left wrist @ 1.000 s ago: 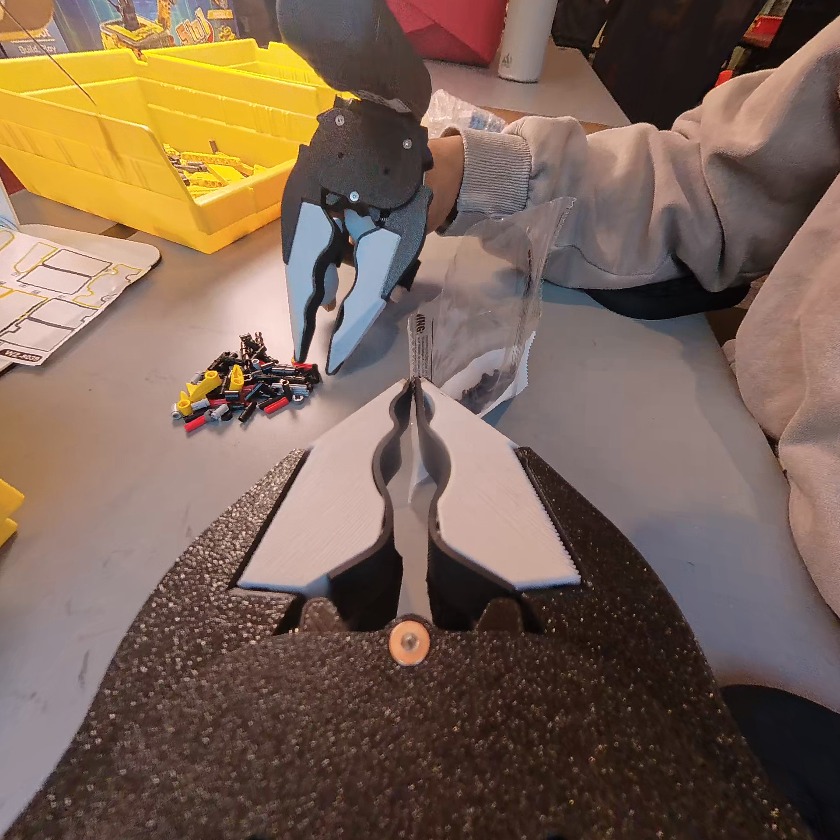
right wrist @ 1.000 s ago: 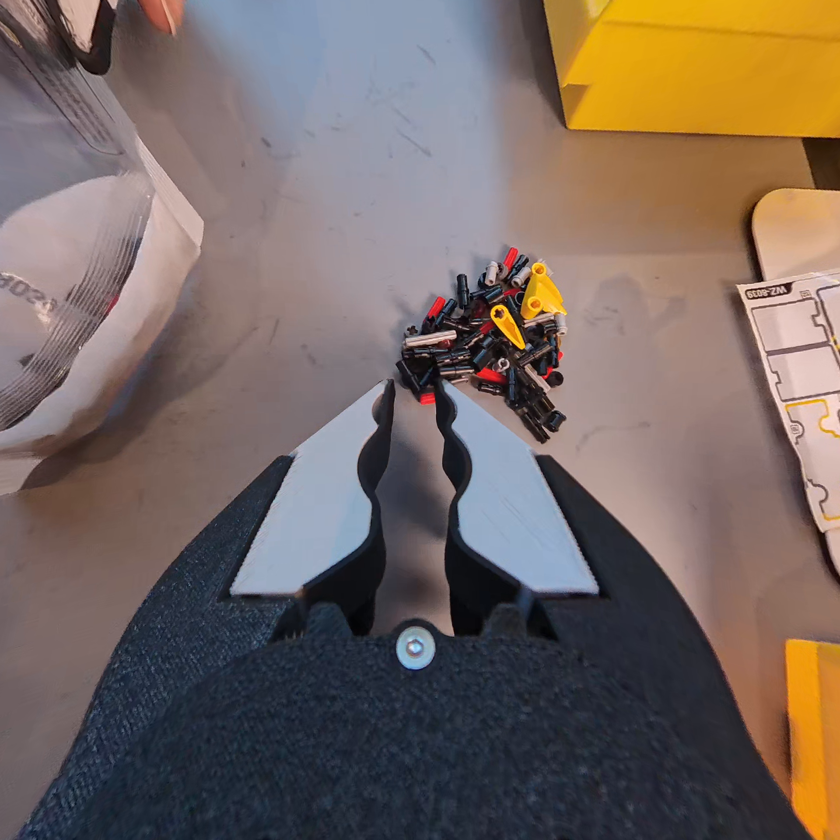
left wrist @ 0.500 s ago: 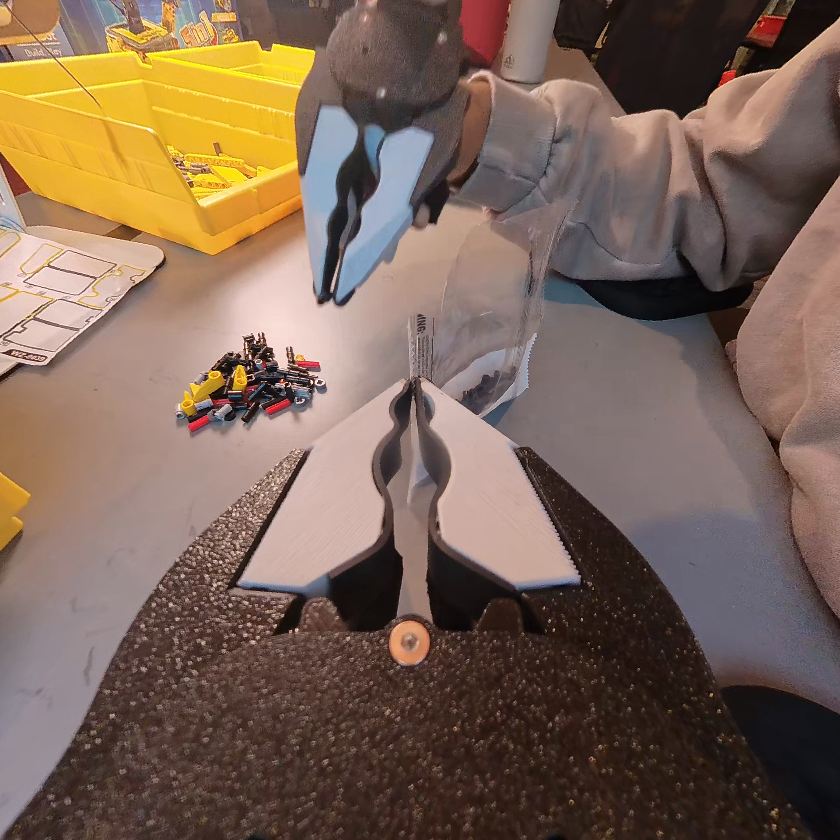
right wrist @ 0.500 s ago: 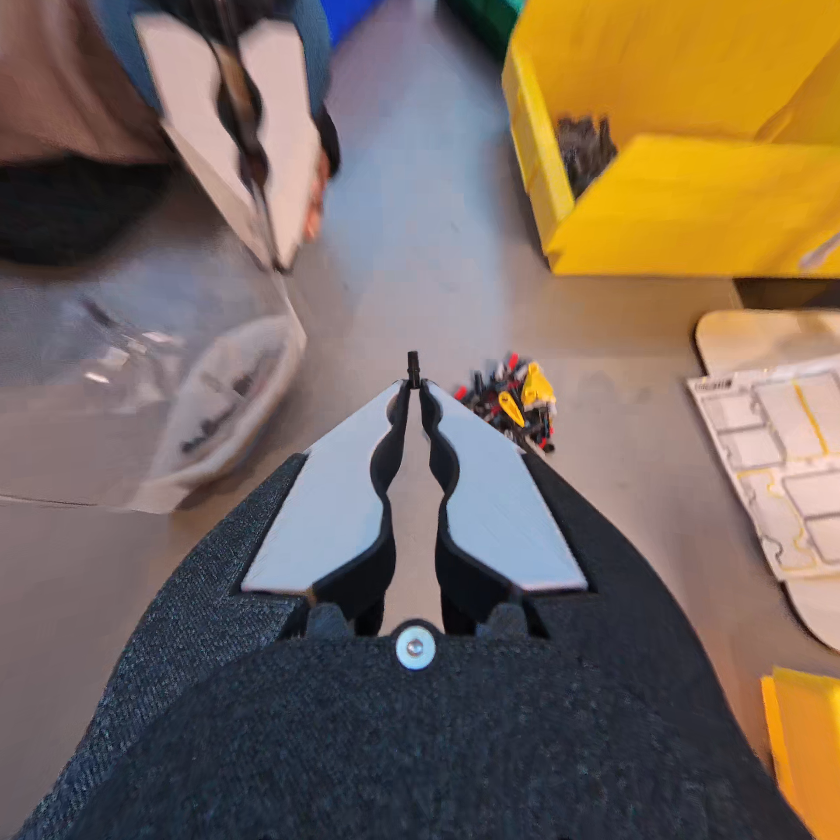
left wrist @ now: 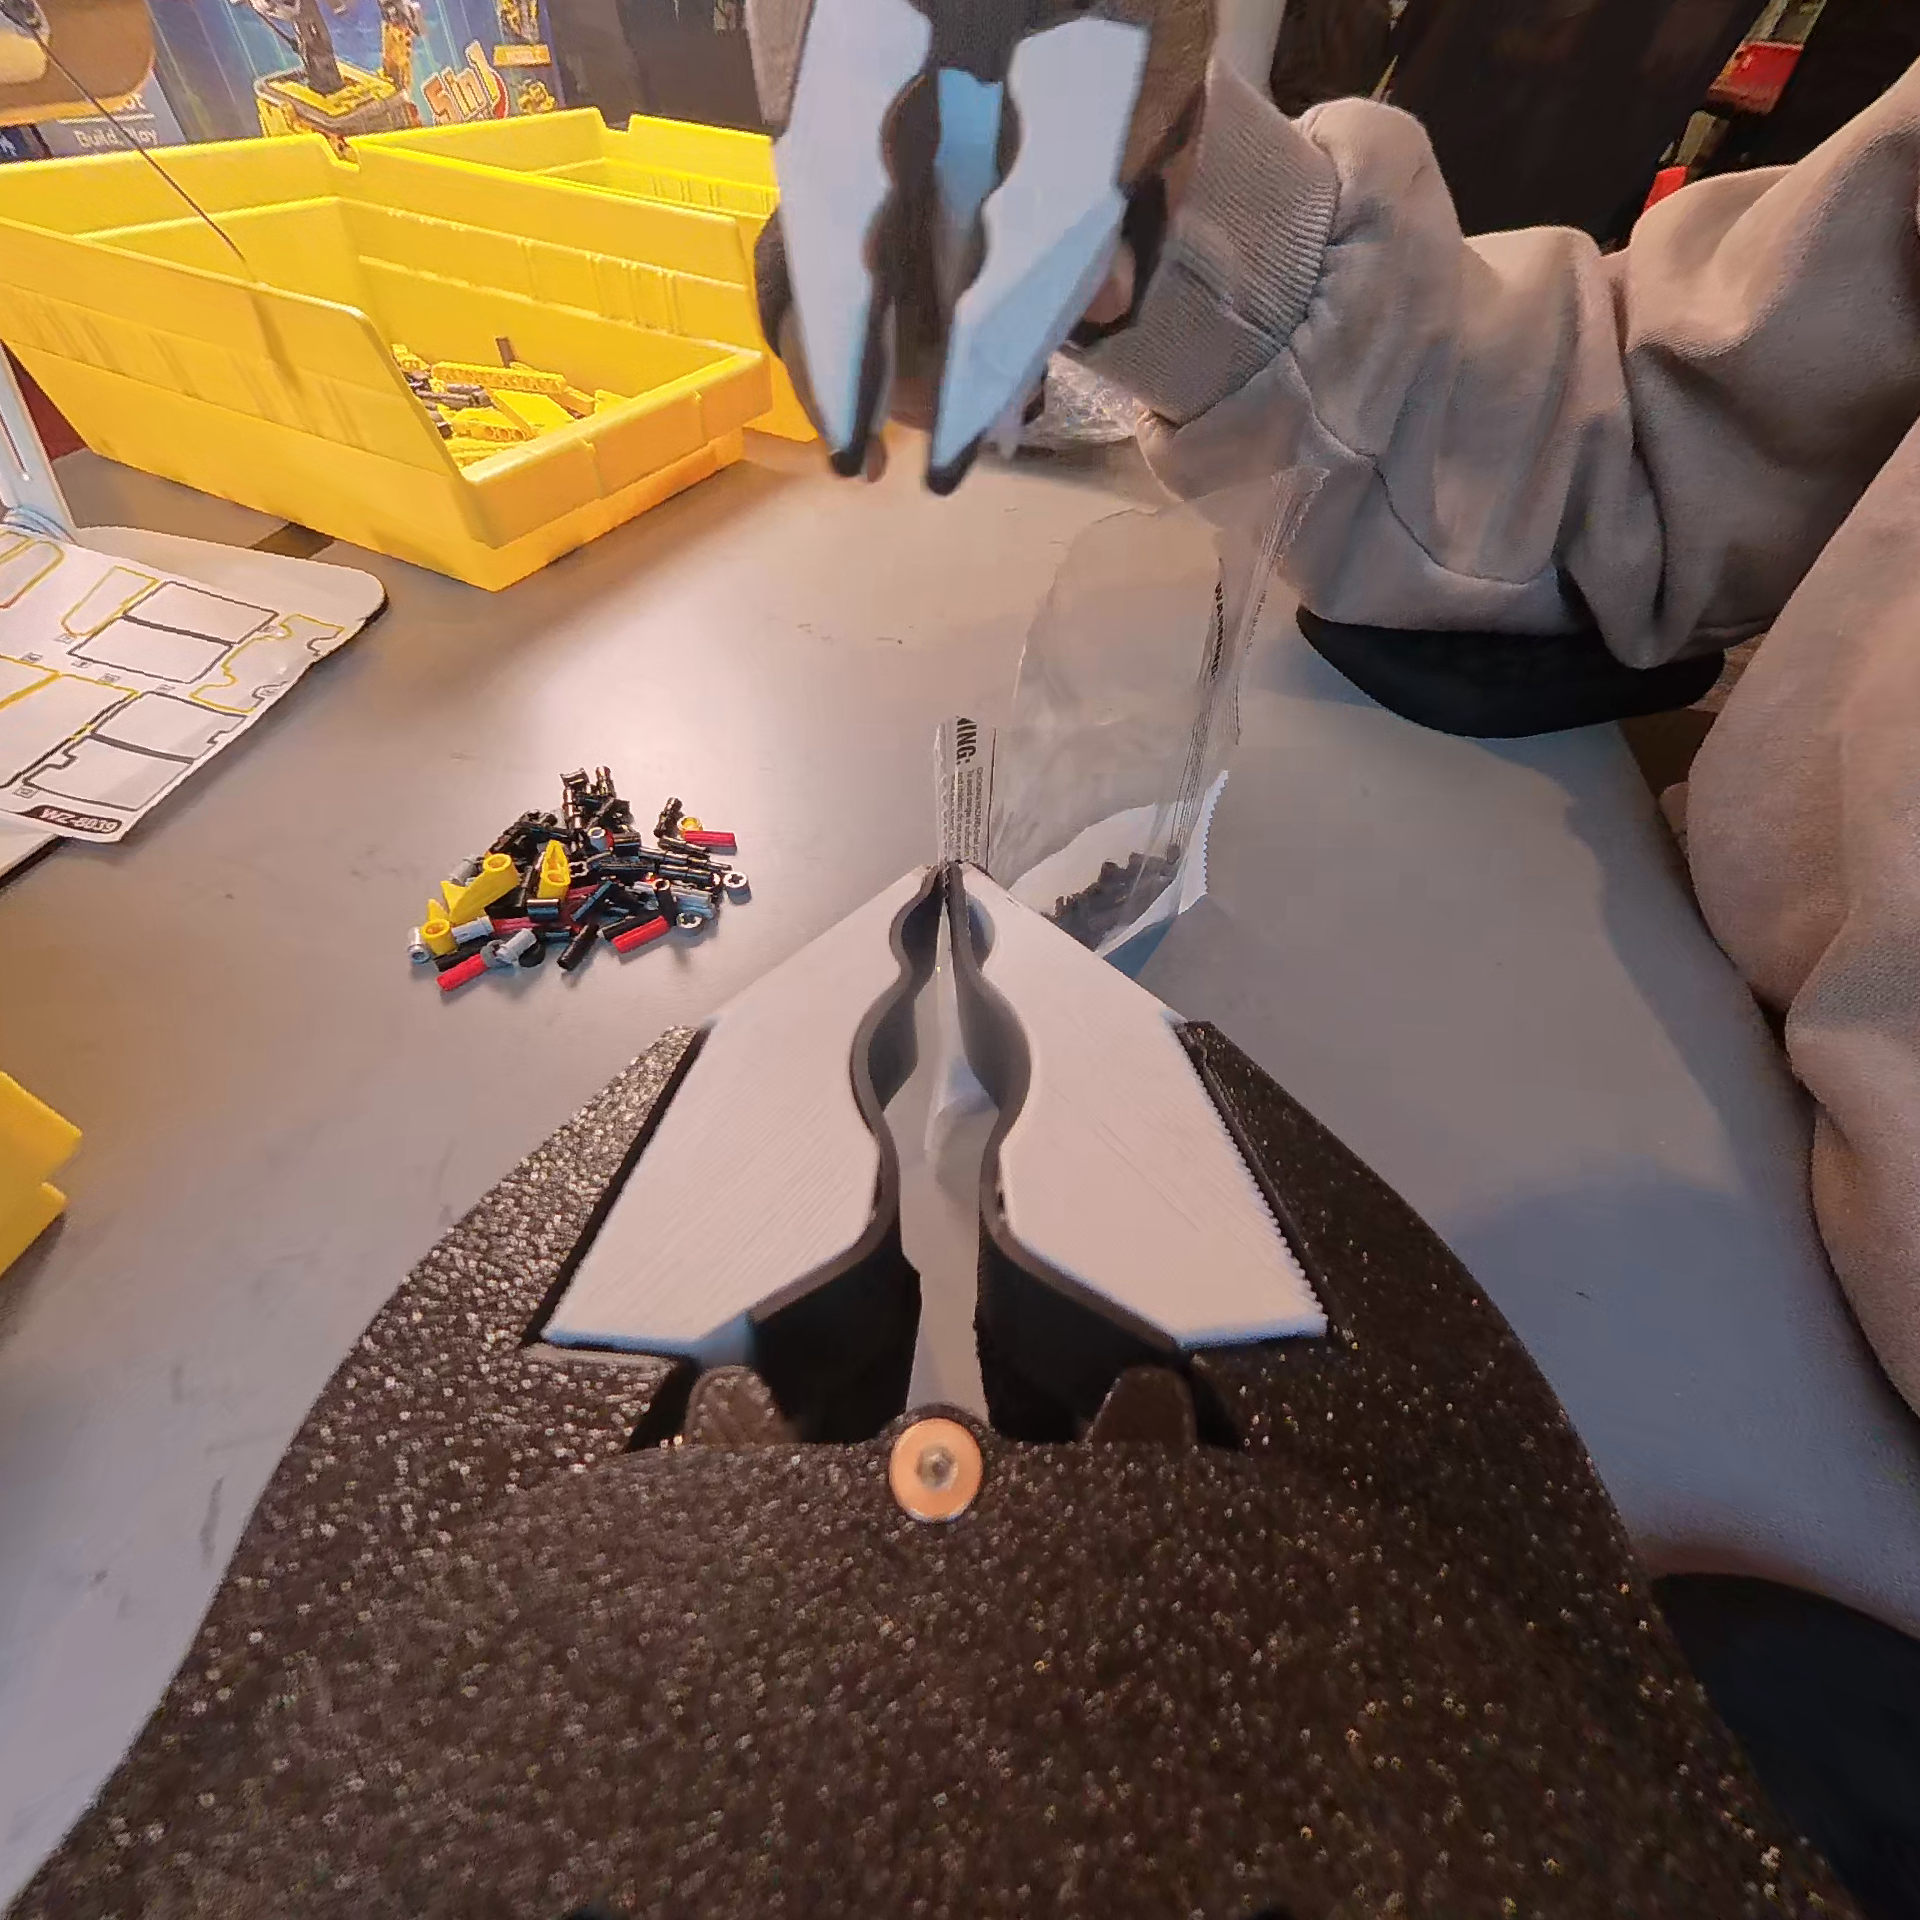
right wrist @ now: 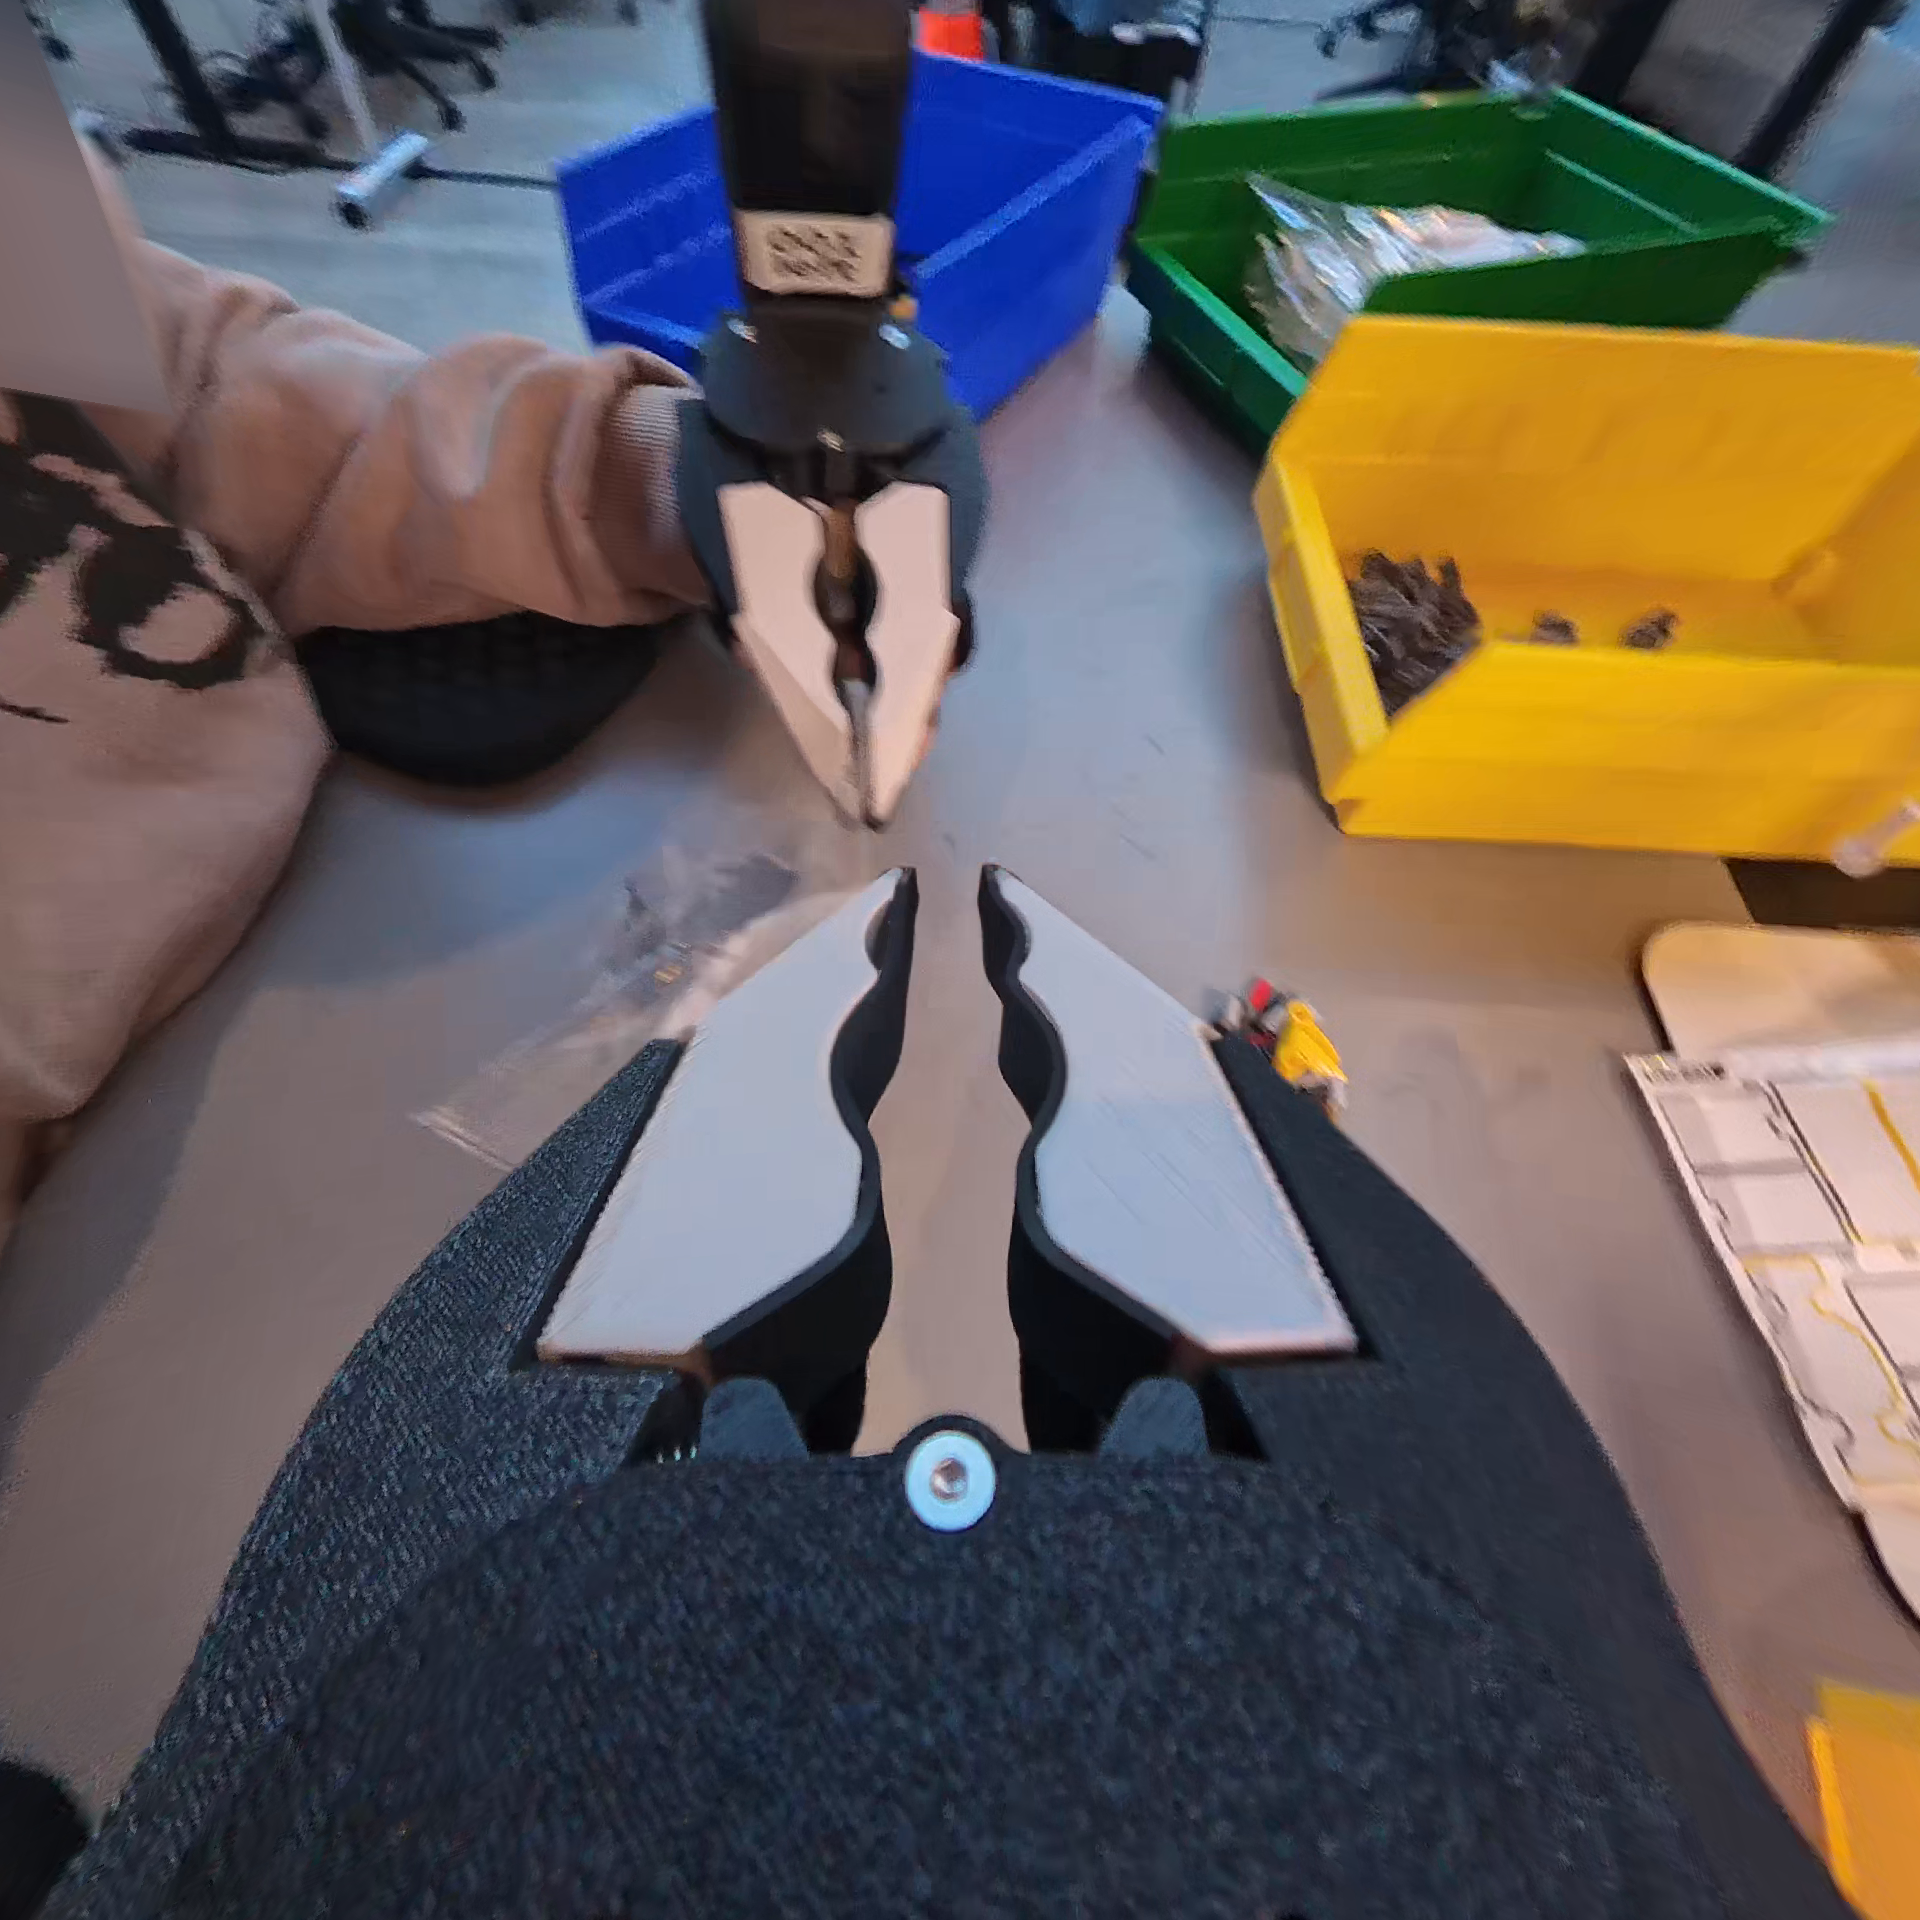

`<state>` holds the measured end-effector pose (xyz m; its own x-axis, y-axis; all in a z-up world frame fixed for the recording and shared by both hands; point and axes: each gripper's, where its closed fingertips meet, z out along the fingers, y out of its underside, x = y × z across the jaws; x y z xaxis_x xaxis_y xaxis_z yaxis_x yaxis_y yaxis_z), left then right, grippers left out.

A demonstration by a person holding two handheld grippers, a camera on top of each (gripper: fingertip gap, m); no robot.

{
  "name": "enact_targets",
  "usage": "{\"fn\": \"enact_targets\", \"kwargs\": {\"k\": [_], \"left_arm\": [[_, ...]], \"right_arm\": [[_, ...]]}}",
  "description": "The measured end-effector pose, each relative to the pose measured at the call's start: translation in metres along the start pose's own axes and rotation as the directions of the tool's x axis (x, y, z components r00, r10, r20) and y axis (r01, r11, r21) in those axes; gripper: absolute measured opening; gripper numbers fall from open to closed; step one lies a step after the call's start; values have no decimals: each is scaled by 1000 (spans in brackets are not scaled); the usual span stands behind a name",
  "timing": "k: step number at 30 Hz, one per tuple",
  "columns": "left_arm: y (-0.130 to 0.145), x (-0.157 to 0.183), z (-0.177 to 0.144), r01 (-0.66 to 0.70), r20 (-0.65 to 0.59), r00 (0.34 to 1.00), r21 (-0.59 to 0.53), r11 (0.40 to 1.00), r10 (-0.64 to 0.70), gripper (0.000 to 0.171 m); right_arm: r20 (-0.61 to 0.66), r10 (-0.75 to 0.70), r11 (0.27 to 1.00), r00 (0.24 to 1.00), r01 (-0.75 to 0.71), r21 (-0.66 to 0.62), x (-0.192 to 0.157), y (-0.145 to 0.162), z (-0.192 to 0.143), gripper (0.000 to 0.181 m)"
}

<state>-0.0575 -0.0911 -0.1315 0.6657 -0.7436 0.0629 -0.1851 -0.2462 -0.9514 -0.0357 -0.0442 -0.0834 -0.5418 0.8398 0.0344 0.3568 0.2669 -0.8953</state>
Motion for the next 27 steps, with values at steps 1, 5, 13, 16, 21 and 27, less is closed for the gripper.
{"fn": "enact_targets", "kwargs": {"k": [1, 5, 13, 16, 21, 27], "left_arm": [[0, 0, 0, 0, 0, 1000, 0, 1000, 0, 0], [2, 0, 1, 3, -2, 1000, -5, 1000, -3, 0], [3, -1, 0, 5, -2, 1000, -7, 1000, -5, 0], [2, -1, 0, 3, -1, 1000, -5, 1000, -3, 0], [2, -1, 0, 3, 1, 1000, -6, 1000, -3, 0], [2, -1, 0, 4, 1, 1000, -7, 1000, -4, 0]], "right_arm": [[-60, 21, 999, 998, -24, -46, 16, 15, -2, 12], [-203, 84, 953, 976, -138, -268, 57, 97, 6, 18], [-232, 146, 925, 962, -216, -314, 64, 120, 27, 28], [-255, 157, 918, 954, -236, -319, 69, 121, 27, 35], [-280, 168, 903, 945, -261, -341, 72, 129, 32, 24], [-280, 175, 898, 944, -269, -348, 69, 129, 33, 14]]}}
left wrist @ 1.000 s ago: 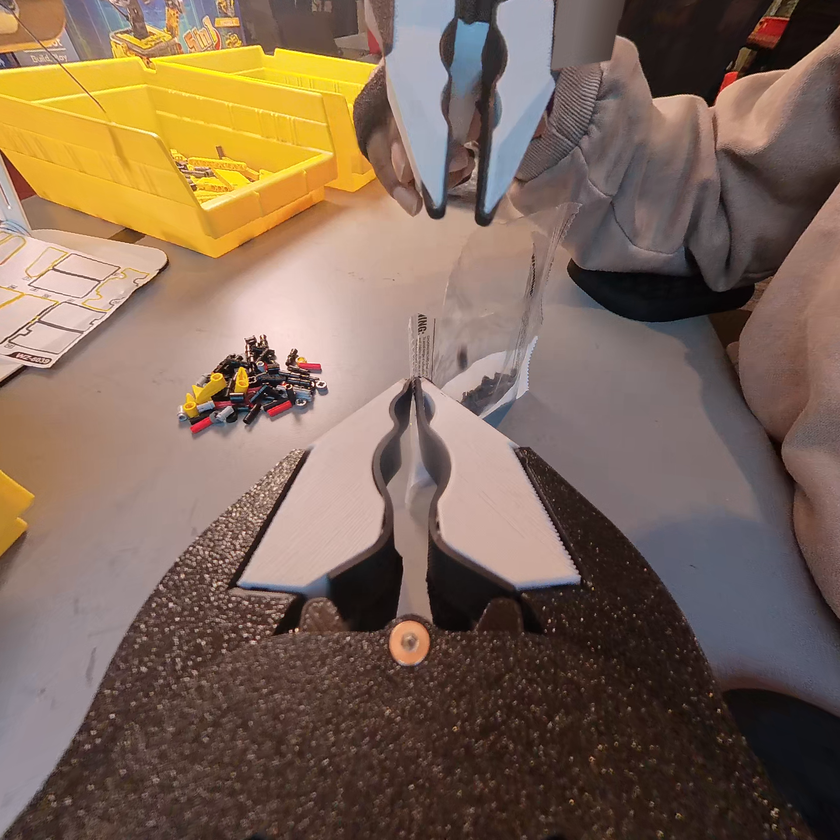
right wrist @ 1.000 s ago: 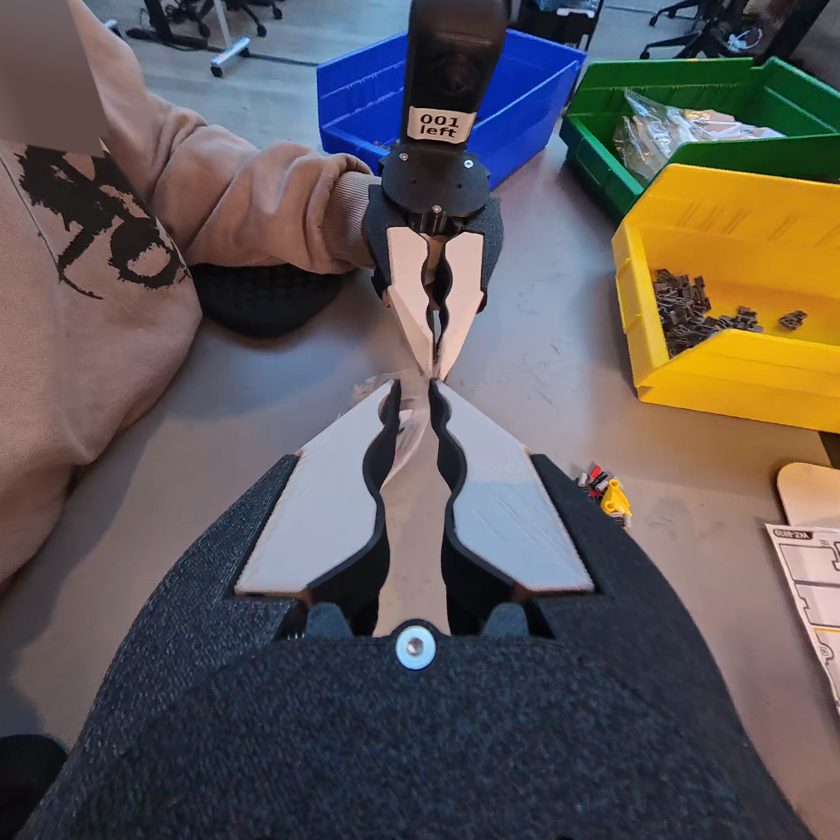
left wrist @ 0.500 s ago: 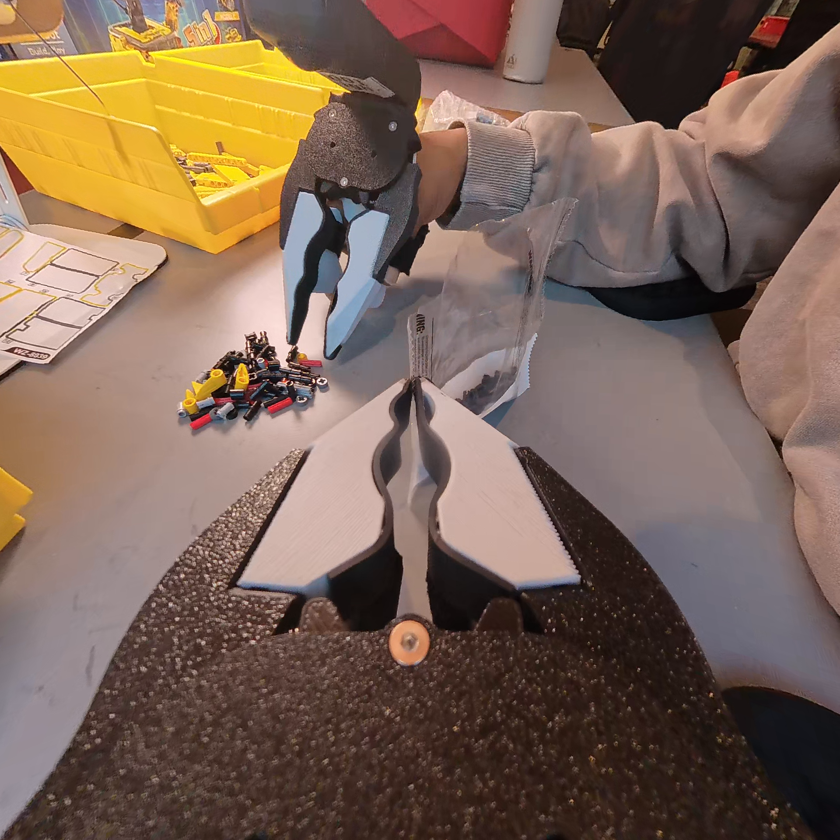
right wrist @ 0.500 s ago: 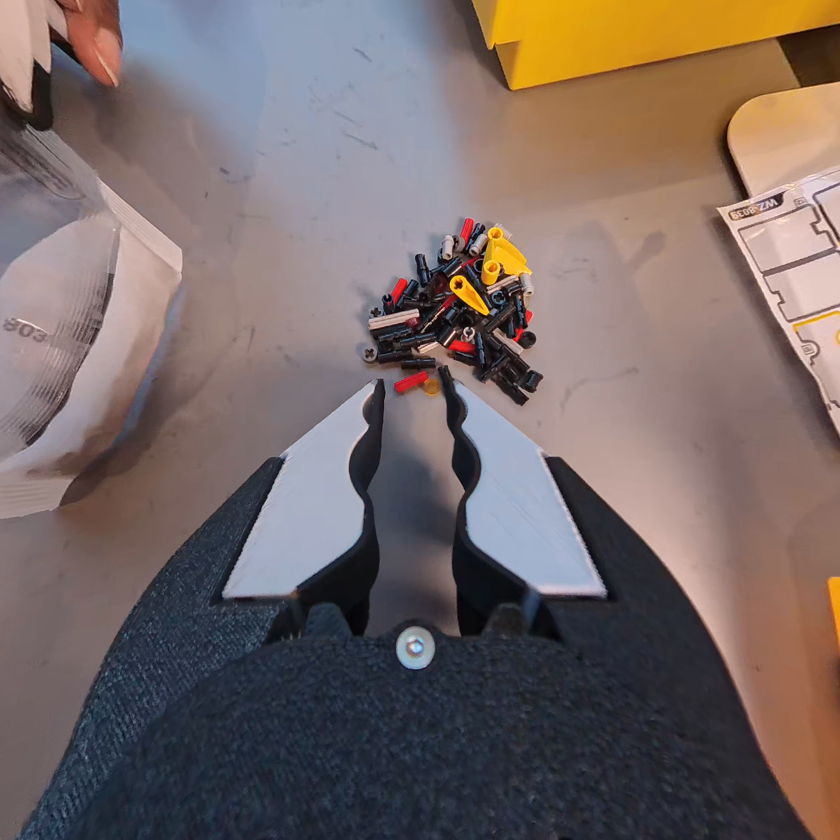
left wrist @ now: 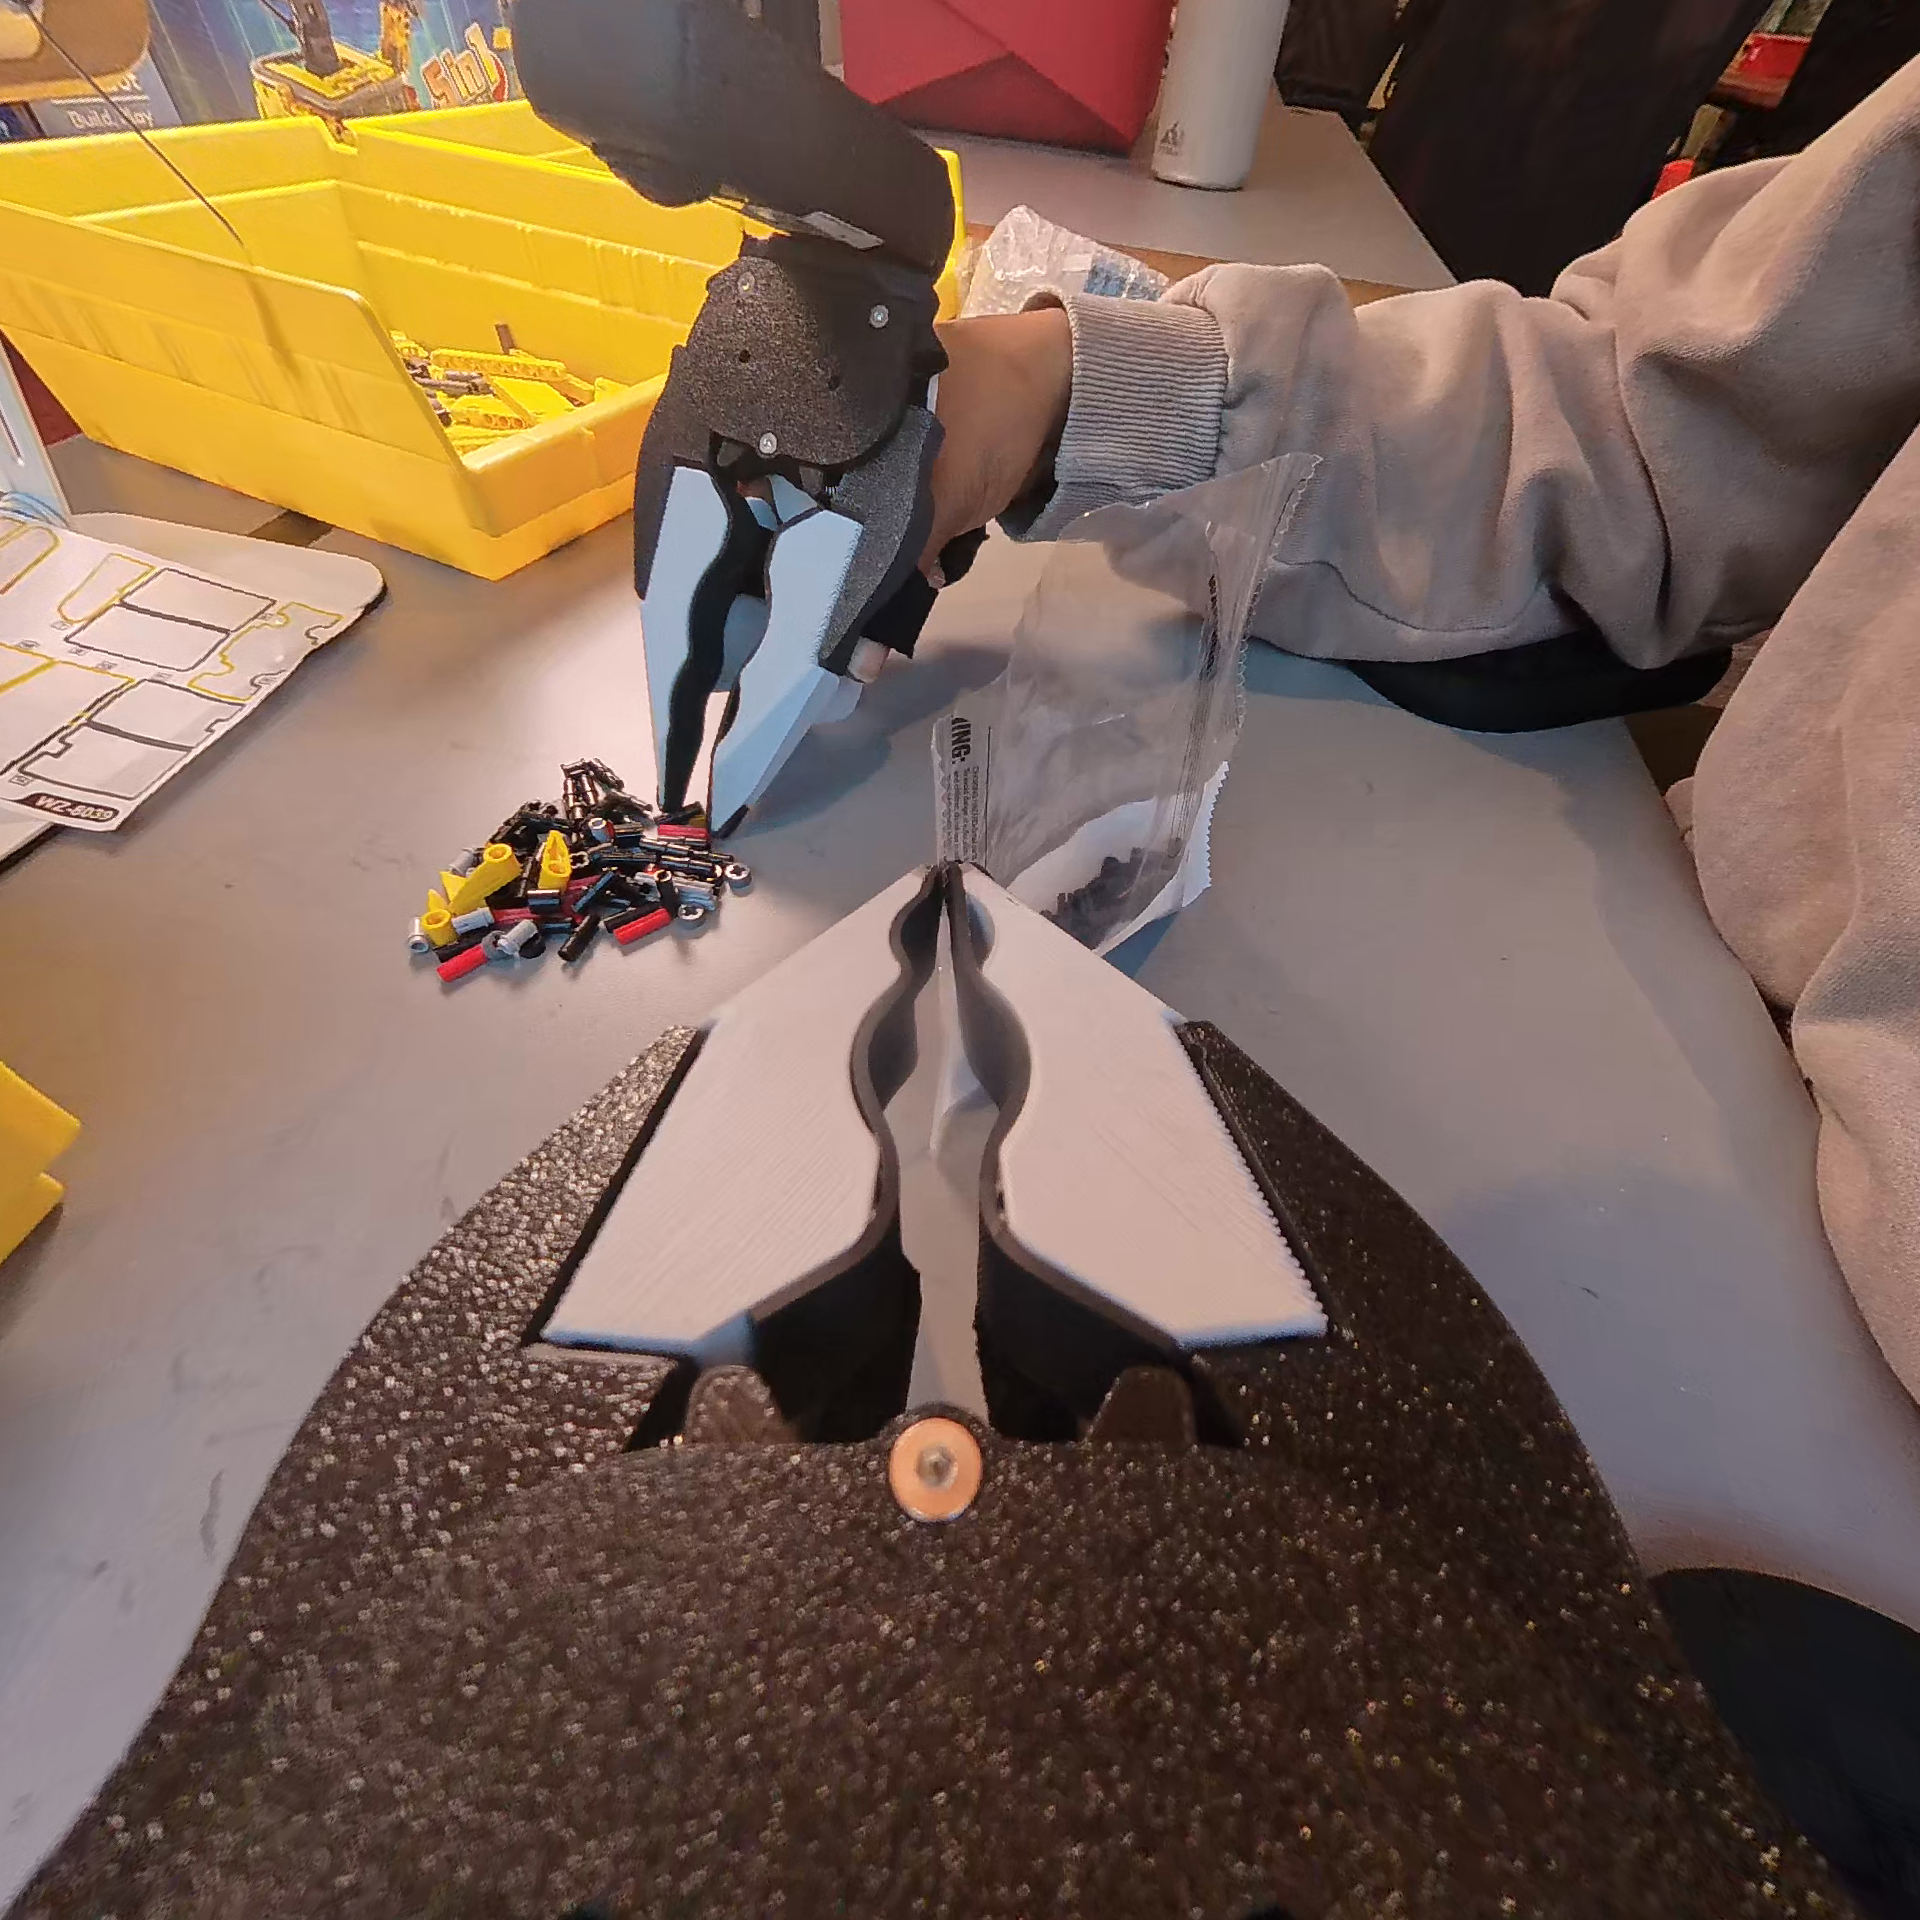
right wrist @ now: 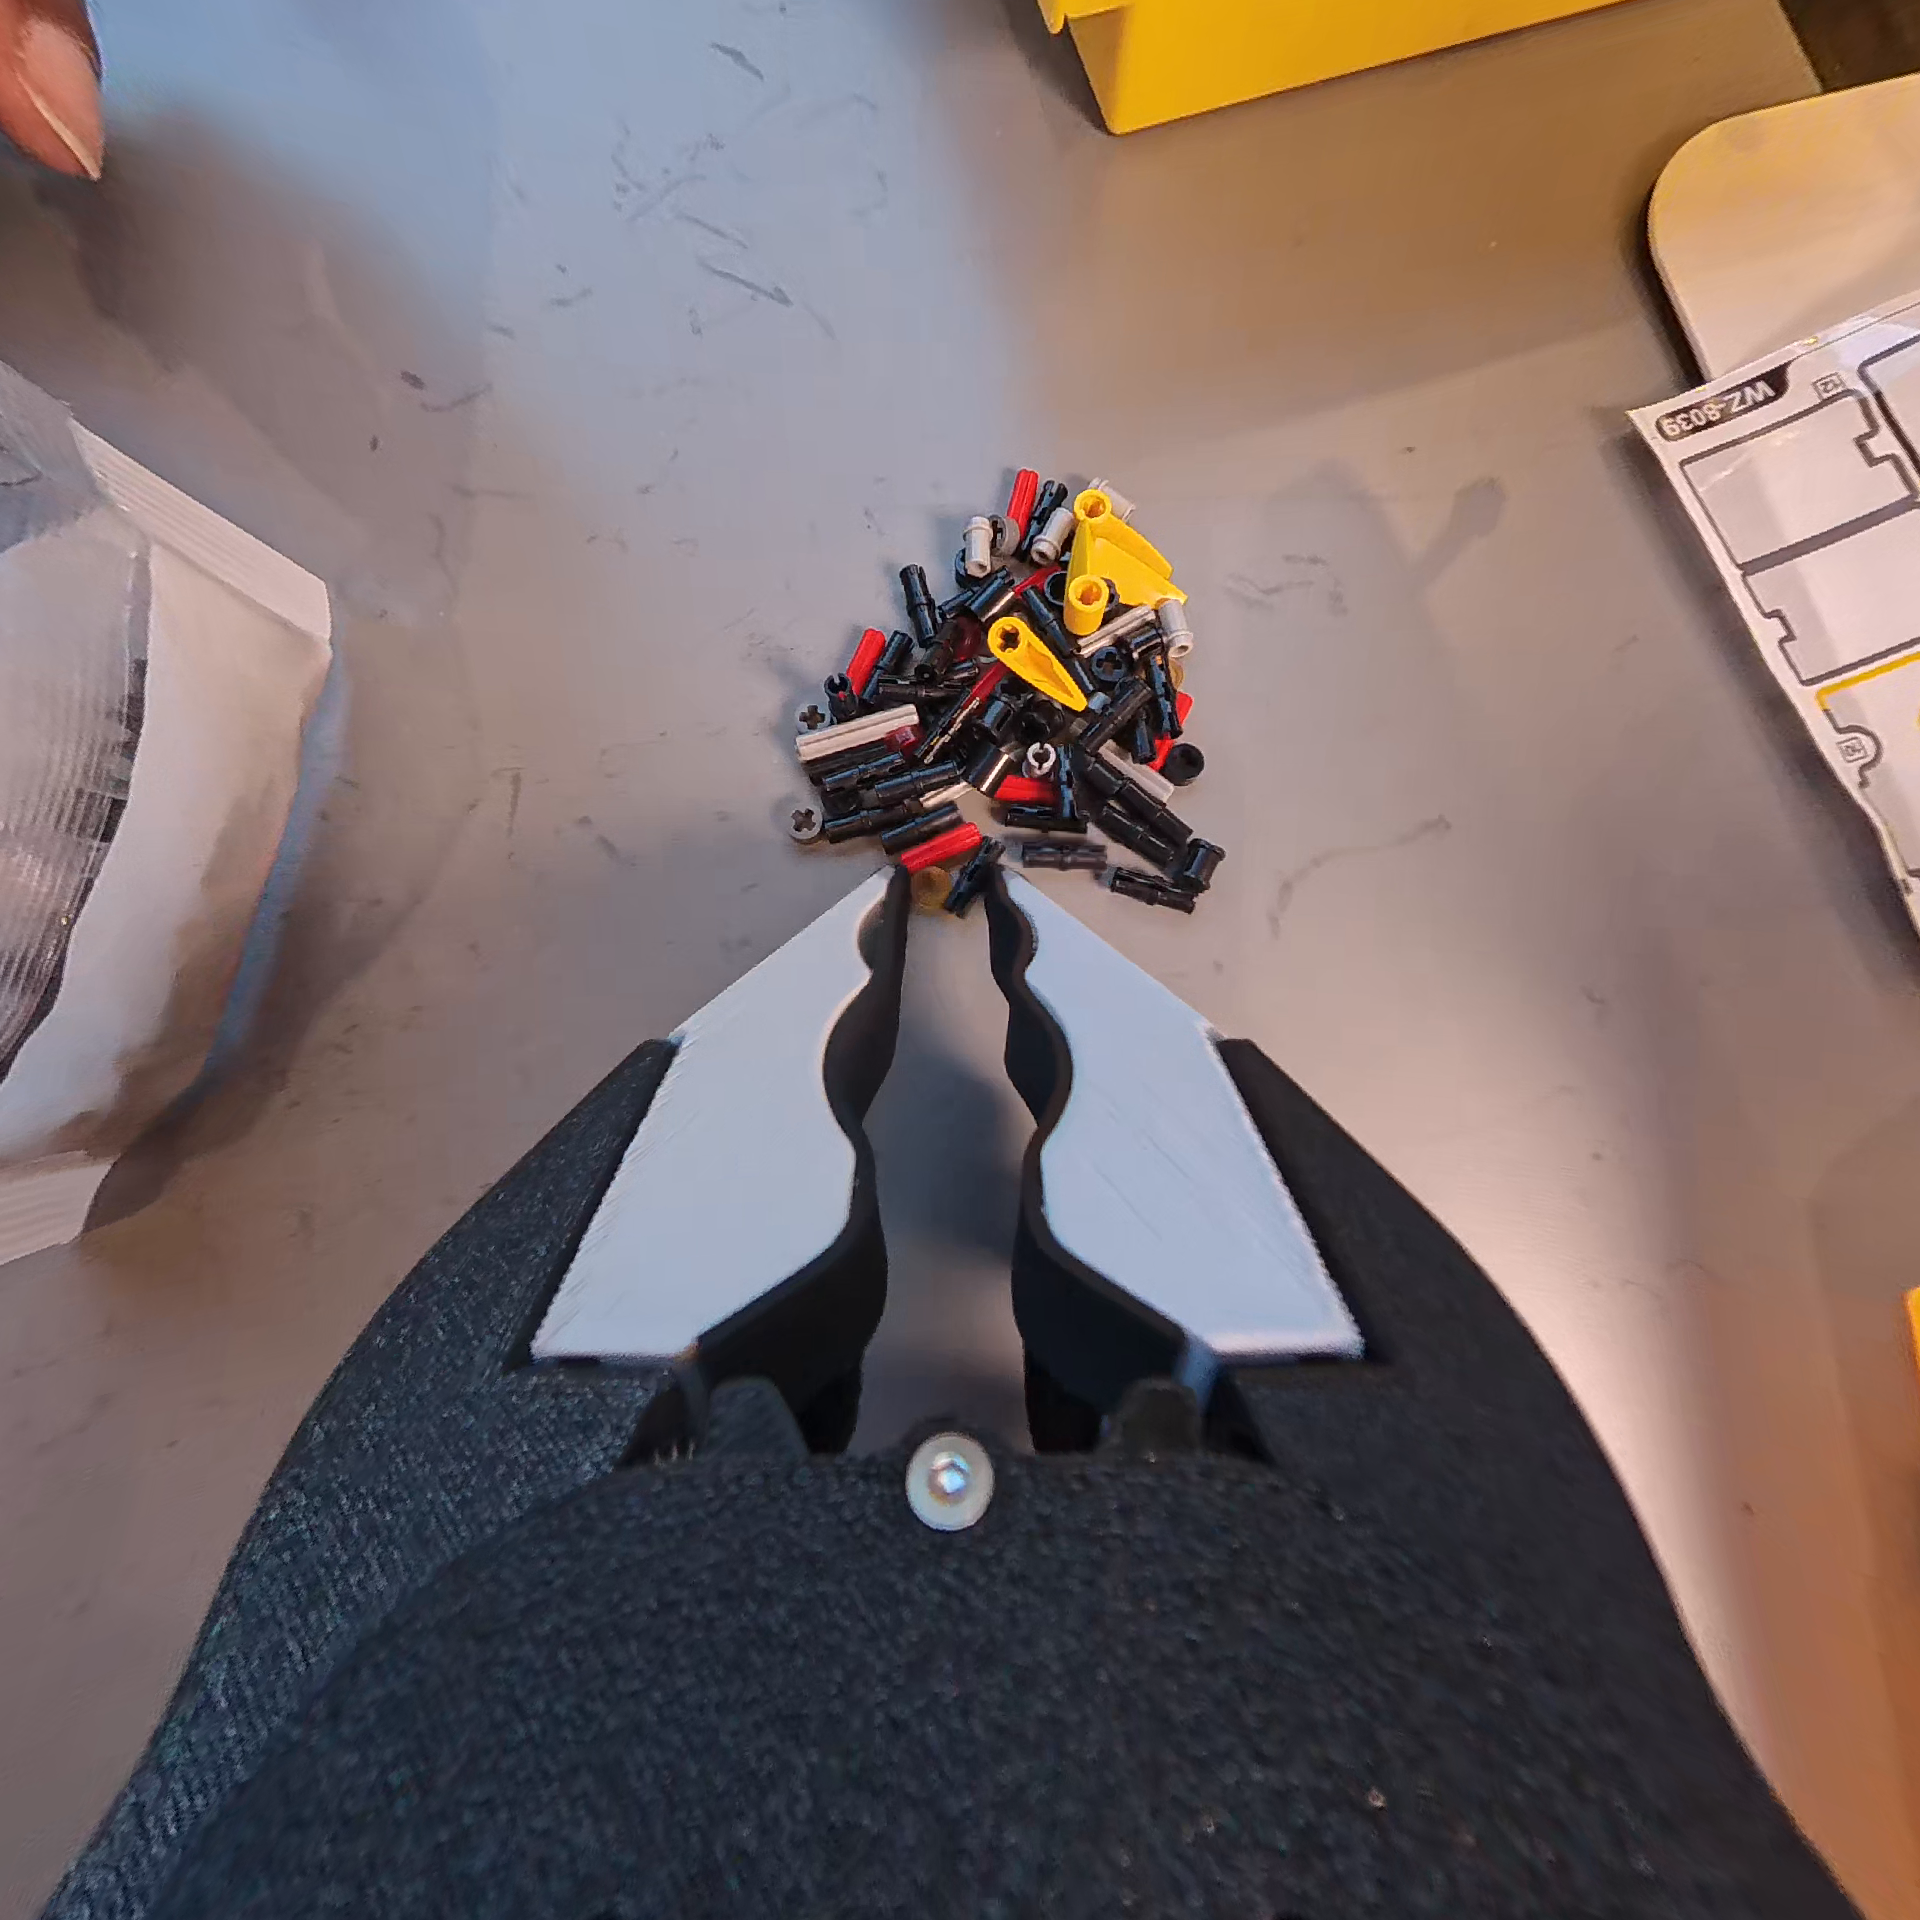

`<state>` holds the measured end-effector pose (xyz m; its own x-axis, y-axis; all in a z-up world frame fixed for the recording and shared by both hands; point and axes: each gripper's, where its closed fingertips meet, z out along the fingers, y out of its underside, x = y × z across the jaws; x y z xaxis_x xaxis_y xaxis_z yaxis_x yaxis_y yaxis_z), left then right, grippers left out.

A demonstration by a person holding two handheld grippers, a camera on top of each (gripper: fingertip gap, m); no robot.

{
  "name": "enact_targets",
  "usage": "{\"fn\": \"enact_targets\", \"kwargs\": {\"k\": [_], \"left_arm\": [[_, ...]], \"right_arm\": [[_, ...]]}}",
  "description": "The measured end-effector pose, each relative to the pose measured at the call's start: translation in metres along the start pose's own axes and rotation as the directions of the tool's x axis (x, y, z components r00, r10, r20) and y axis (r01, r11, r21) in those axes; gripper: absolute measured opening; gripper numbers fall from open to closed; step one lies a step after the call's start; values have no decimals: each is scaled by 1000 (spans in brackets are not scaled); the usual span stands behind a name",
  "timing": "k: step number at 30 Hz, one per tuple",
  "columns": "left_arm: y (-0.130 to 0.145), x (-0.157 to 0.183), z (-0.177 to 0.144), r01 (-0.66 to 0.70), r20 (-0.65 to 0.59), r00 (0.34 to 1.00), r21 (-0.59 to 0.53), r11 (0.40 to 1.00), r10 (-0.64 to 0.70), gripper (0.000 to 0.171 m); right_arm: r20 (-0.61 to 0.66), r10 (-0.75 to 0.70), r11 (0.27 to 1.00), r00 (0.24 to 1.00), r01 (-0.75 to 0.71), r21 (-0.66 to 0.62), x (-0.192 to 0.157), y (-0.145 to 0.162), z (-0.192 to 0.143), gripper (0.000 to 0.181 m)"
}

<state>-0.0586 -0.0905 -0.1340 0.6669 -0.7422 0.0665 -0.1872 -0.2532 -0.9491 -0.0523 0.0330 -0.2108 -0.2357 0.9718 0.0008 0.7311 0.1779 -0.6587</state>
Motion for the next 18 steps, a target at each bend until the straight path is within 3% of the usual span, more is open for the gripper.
{"fn": "enact_targets", "kwargs": {"k": [11, 18], "left_arm": [[-1, 0, 0, -2, 4, 1000, 2, 1000, 2, 0], [-1, -1, 0, 0, 5, 1000, 3, 1000, 0, 0]], "right_arm": [[21, 5, 999, 1000, -6, 50, -1, -6, -12, 4], [94, -84, 948, 992, 50, 314, -35, -72, -72, 5]]}}
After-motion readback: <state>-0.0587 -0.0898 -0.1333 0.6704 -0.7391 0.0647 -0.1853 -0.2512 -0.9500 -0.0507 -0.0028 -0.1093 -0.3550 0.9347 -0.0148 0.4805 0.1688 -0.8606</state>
